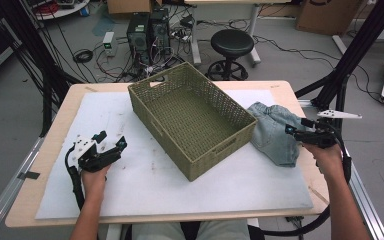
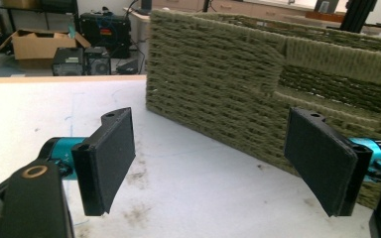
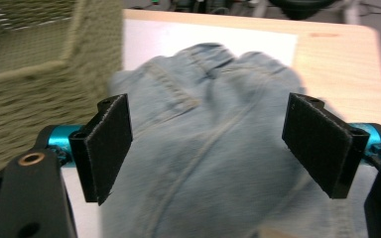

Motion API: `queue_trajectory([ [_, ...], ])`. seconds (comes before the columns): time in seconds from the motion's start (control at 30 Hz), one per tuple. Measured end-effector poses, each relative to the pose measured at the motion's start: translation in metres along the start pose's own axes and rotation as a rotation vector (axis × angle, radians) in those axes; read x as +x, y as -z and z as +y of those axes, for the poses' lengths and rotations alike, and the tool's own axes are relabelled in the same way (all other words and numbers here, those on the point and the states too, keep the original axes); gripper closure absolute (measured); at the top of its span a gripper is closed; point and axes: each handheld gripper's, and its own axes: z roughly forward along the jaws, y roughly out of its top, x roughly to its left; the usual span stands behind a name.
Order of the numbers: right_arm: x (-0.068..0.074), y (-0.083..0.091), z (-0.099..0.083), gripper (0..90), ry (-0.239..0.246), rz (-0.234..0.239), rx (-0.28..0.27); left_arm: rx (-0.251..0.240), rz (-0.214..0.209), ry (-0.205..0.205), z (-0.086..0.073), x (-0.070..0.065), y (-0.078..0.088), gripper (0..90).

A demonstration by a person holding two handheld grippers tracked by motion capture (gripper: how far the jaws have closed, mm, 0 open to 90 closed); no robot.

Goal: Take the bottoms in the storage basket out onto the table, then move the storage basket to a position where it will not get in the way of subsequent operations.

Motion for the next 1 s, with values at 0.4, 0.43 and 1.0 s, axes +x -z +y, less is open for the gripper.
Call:
queue_trajectory([
  [0.4, 0.02, -0.012, 0.009, 19.7, 0.057, 0.122, -0.012, 0.016, 0.001, -0.04, 0.006, -0.006, 0.004, 20.3],
  [0.43, 0.023, -0.013, 0.009, 19.7, 0.067, 0.139, -0.014, 0.014, 0.006, -0.041, 0.006, -0.007, 0.005, 20.3],
  [1.0, 0.056, -0.031, 0.007, 19.7, 0.182, 0.267, 0.027, 0.029, -0.005, -0.034, 0.011, -0.011, 0.016, 20.3],
])
